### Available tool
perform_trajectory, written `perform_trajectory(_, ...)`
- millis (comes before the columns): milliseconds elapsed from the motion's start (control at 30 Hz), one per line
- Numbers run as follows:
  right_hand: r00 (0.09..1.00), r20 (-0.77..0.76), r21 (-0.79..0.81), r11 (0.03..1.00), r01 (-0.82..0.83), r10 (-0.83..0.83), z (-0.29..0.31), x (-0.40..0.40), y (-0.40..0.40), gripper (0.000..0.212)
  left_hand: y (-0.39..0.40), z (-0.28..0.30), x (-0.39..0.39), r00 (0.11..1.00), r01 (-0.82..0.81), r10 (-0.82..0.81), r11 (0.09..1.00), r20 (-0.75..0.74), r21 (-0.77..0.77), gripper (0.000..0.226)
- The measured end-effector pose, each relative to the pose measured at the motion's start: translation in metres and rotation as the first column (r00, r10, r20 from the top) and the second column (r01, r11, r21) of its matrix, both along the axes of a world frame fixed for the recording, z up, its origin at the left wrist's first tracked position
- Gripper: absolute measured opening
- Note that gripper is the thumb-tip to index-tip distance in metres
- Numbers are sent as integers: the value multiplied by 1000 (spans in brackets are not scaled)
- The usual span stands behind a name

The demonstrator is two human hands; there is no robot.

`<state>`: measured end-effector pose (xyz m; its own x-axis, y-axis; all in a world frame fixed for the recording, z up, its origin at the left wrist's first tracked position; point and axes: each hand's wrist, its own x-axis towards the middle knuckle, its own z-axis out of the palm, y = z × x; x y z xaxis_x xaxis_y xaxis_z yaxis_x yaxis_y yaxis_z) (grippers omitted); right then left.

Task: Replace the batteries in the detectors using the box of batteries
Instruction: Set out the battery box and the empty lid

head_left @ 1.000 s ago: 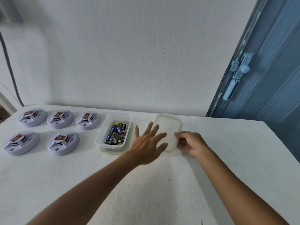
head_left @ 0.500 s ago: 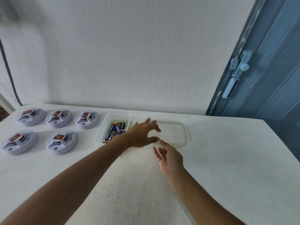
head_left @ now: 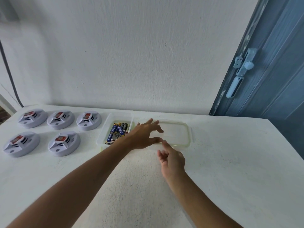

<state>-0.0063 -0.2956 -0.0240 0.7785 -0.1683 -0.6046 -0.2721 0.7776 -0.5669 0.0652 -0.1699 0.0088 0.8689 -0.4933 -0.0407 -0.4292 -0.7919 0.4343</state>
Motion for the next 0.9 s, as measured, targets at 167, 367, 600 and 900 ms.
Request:
perform_trajectory(167,996,-69,-131,990,50,-59,7,4,3,61,0,0,-5,1000,-26,26,1000,15,9,41)
perform_trajectory(367,963,172,-653,709,268,-206,17,27,-54,45,-19,-11,-34,971,-173,147,976,190,129,46)
perform_trajectory(600,920,89,-444,842,-306,381,11,70,-109,50,-22,-19,-40,962,-234,210,964,176,126,56)
perform_trajectory(900,927,54,-689,686,-235,372,10,12,-90,51,-39,0,2,980,-195,195,949,23,246,60)
